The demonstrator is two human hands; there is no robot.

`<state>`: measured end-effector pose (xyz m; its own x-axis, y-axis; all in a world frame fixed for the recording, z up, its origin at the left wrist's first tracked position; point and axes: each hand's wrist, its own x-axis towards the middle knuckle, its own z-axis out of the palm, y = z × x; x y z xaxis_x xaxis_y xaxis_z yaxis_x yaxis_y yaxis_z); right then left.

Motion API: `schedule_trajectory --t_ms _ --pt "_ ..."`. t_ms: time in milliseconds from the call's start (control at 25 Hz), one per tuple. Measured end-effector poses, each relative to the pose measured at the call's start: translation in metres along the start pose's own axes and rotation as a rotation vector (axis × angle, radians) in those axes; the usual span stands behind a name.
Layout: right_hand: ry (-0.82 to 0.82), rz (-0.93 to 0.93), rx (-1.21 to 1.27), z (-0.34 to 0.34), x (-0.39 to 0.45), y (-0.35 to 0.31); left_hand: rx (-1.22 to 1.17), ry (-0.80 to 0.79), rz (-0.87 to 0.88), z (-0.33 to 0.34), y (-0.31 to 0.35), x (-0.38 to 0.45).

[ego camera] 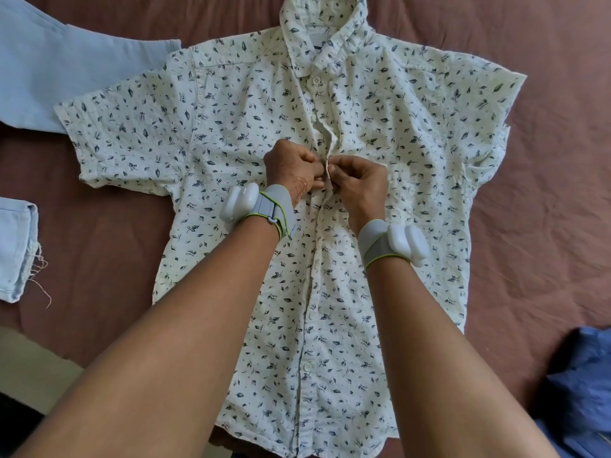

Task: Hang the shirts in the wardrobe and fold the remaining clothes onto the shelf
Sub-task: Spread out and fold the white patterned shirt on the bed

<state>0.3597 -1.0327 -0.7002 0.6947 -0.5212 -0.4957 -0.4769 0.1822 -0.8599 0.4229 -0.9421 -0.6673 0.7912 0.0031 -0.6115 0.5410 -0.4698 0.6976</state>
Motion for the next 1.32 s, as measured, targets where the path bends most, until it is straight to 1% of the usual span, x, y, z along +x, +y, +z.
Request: schedule_trajectory --t_ms 160,240,280,360,400,480,600,760,880,1000,1120,1320 --pt "0.02 -0.014 0.017 0.003 -0.002 -0.003 0.082 -0.057 0.046 -0.006 -0.001 0.003" --pt "0.07 -0.068 -0.09 0.006 0.0 -0.002 0.076 -0.065 0.069 -0.004 -0.005 0.003" --pt "0.078 -0.1 -0.152 0.008 0.0 -0.001 0.087 -0.04 0.084 -0.002 -0.006 0.005" --pt "0.062 -0.141 -0.221 0.013 0.0 -0.001 0.116 0.064 0.09 0.003 -0.009 0.011" --pt "0.057 -0.147 -0.221 0.013 0.0 -0.001 0.117 0.102 0.081 0.005 -0.009 0.013" --pt "0.048 -0.134 -0.181 0.011 0.001 0.002 0.107 0.129 0.073 0.009 -0.011 0.016" --pt "-0.018 -0.078 -0.119 0.005 0.007 0.007 0.118 0.173 0.102 0.014 -0.02 0.018" --pt "-0.088 0.007 -0.061 0.005 0.012 -0.002 0.064 0.123 0.081 0.012 -0.025 0.02" --pt "-0.092 -0.052 -0.197 0.004 0.012 -0.004 0.07 0.166 0.117 0.01 -0.02 0.015" --pt "-0.118 -0.076 -0.179 0.002 0.008 0.0 0.086 0.203 0.101 0.011 -0.017 0.011" --pt "-0.103 -0.088 -0.201 0.002 0.009 0.001 0.08 0.154 0.07 0.008 -0.016 0.013" --pt "-0.11 -0.118 -0.298 0.006 0.011 -0.005 0.168 0.101 0.098 0.003 -0.011 0.011"
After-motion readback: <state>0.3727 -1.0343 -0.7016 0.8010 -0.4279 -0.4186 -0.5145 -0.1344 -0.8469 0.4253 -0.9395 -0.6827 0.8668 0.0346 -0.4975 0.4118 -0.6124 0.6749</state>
